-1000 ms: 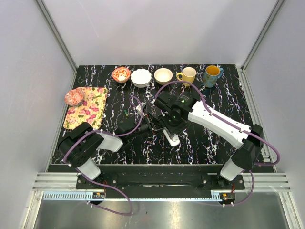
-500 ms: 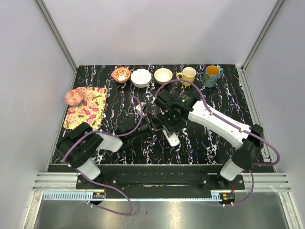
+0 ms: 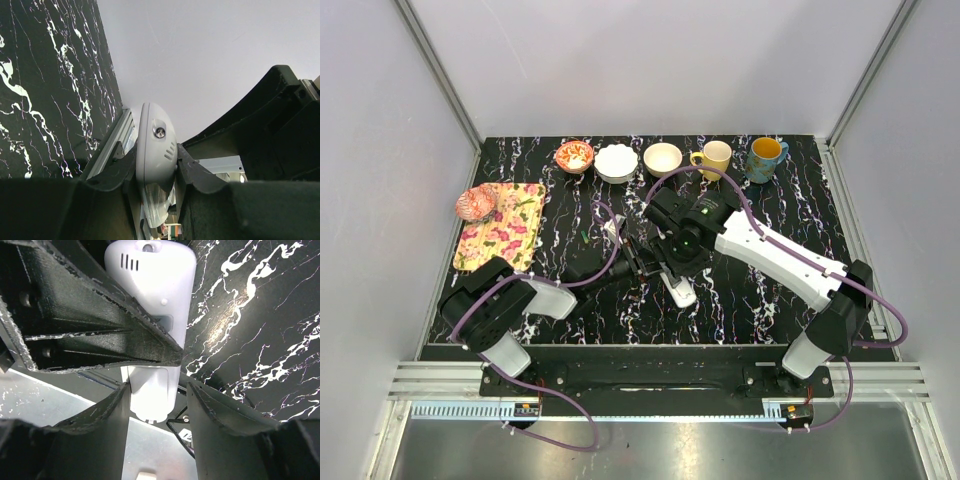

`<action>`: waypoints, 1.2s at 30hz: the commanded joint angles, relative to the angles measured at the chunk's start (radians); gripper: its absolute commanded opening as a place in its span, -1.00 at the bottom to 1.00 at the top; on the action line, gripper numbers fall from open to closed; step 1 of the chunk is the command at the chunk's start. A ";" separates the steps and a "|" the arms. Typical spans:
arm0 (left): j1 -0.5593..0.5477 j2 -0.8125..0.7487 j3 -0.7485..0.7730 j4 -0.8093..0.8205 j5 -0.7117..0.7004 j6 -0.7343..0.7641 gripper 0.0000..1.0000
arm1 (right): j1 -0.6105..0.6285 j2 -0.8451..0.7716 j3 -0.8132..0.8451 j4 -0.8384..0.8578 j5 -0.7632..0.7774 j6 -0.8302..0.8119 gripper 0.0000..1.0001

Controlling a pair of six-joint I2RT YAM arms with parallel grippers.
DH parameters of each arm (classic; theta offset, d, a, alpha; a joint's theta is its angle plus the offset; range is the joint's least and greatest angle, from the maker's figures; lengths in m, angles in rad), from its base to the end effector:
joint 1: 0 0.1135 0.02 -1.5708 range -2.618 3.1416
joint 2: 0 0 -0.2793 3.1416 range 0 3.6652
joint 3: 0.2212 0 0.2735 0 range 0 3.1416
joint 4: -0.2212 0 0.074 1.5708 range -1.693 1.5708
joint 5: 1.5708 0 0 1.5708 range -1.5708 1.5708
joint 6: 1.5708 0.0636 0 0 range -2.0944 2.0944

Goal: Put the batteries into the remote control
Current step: Load the battery cover into the remote control.

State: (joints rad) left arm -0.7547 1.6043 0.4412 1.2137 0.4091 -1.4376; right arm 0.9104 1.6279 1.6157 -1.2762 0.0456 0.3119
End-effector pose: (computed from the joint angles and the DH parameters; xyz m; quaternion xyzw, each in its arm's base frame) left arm 0.2175 -0.2393 0.1782 -0.0872 0.6850 -0.6952 0.1998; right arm 0.2120 0.2682 0.3170 -0.2887 0.9467 0.0622 0.1282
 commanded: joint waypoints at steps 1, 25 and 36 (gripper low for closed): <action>-0.008 -0.032 -0.004 0.329 -0.007 -0.021 -1.00 | -0.005 -0.017 0.019 0.051 0.031 0.023 0.11; -0.011 -0.023 -0.012 0.336 -0.007 -0.024 -1.00 | -0.015 -0.014 0.073 0.101 0.060 0.033 0.29; 0.012 -0.004 -0.027 0.307 0.059 -0.061 -1.00 | -0.149 -0.334 -0.147 0.377 -0.021 0.104 0.59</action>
State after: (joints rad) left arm -0.7574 1.6051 0.4294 1.2308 0.4198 -1.4696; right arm 0.8341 1.4704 1.5856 -1.0824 0.0647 0.3641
